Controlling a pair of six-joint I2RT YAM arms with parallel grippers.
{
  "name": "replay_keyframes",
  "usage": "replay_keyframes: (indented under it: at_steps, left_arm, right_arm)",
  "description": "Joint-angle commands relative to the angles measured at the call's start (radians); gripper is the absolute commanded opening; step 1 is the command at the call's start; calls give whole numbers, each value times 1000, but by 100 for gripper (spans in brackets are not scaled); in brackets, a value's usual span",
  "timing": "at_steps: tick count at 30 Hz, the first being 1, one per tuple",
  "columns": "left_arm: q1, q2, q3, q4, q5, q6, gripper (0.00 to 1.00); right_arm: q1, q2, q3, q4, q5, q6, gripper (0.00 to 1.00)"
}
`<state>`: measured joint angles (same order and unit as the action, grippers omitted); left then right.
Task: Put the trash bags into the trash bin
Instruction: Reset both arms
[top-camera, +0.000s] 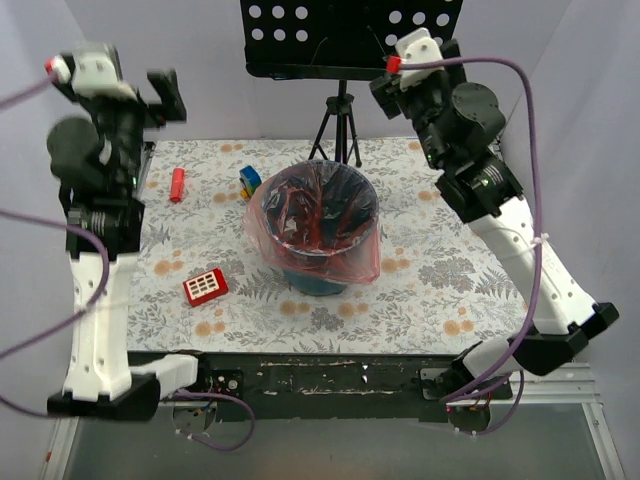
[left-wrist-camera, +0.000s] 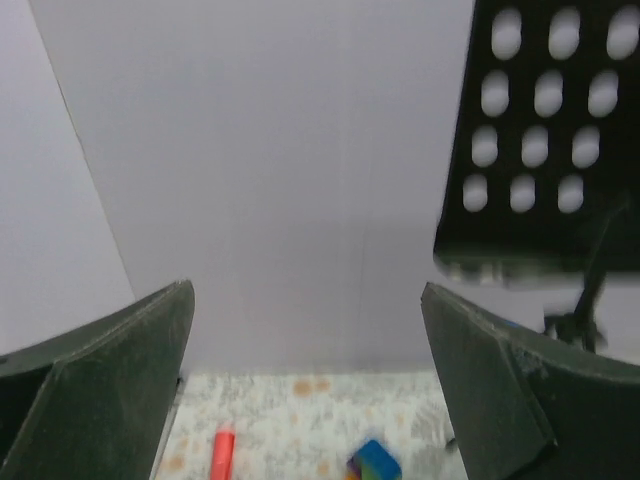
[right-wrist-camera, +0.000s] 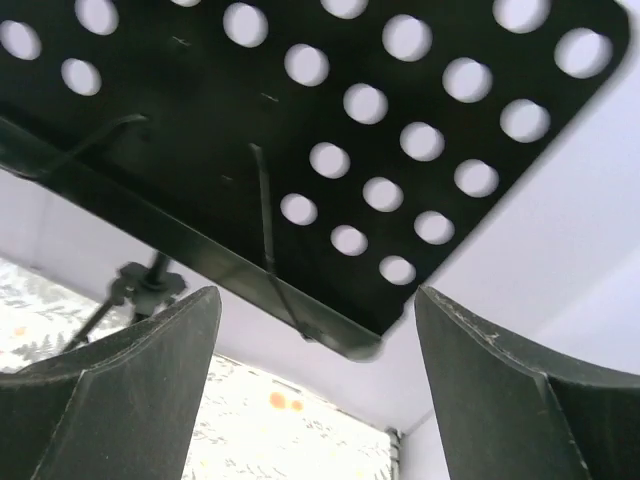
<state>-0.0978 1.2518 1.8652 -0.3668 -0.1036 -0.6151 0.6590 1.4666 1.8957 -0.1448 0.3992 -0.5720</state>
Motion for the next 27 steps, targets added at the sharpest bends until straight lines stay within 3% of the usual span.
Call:
replay_keyframes:
  at_steps: [1, 3, 5, 8, 10, 14, 17, 19, 21, 23, 27]
  left_arm:
    - [1, -322, -523, 261, 186, 120, 98]
    - [-2, -391, -770, 259, 248, 94, 98]
    - [-2, -440, -929, 255, 271, -36, 98]
    - [-2, -459, -985, 270, 330, -171, 98]
    - [-2, -386, -860, 182, 341, -175, 98]
    - [-2, -205, -515, 27, 11, -187, 98]
    - [-2, 27, -53, -257, -183, -155, 98]
    - [-2, 138, 174, -358, -223, -132, 98]
    - [-2, 152, 209, -319, -235, -138, 98]
    - [-2, 109, 151, -220, -243, -190, 98]
    - [-2, 83, 162, -170, -171, -262, 98]
  right_arm:
    - [-12, -155, -209, 185, 144, -5, 87]
    - [-13, -222, -384, 159, 132, 29, 88]
    - [-13, -294, -534, 99, 75, 63, 88]
    - [-13, -341, -590, -40, -38, 136, 88]
    - [-13, -336, -566, -99, -80, 143, 88]
    - [-24, -318, -581, 31, 7, 78, 90]
    - [-47, -238, -467, 33, 26, 86, 91]
    - [-62, -194, -402, 17, 32, 106, 91]
    - [-71, -177, -389, 30, 32, 119, 91]
    - [-76, -173, -403, 51, 32, 129, 91]
    - [-85, -141, -357, 13, 29, 171, 91]
